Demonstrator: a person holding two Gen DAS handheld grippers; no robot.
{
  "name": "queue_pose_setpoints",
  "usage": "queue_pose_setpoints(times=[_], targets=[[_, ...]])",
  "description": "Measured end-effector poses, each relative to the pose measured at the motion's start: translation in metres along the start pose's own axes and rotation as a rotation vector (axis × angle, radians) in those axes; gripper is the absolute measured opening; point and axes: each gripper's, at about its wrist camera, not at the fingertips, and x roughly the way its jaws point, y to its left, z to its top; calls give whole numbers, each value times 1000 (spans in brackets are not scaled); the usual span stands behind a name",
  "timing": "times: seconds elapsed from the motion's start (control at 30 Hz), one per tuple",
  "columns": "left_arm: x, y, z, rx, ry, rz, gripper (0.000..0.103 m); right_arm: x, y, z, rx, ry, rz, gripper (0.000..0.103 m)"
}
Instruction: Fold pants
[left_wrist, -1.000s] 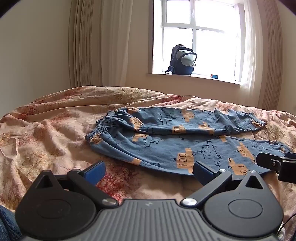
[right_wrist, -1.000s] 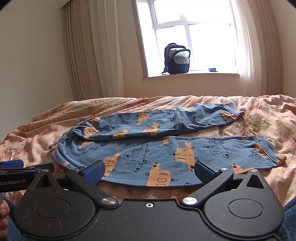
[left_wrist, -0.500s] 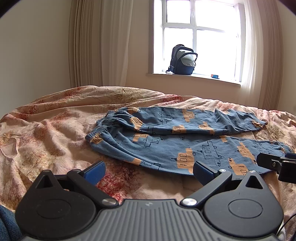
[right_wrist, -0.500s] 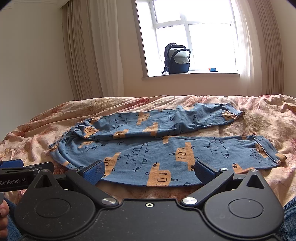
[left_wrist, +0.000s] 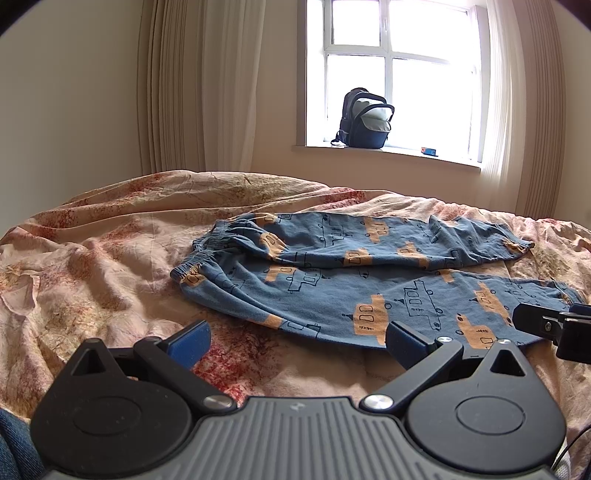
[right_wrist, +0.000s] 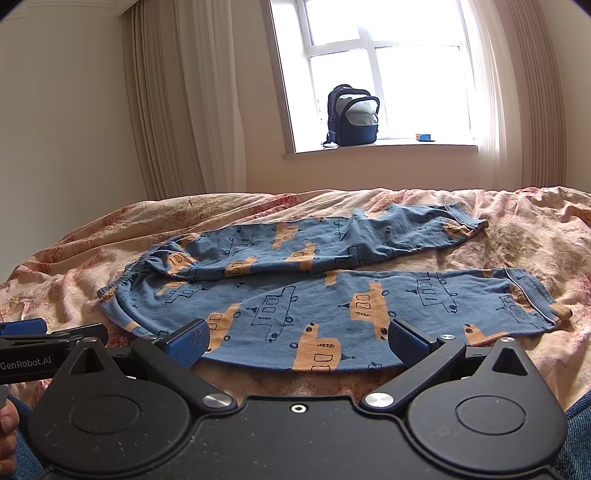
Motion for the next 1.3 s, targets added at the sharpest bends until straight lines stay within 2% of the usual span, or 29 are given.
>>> queue_pose_setpoints(times=[0.87,1.3], targets=[[0,0,0,-1,4,3,103,0,1,0,1,3,0,103],[7,3,2,-15,69,-5,103,5,-4,-2,32,29,21,103]])
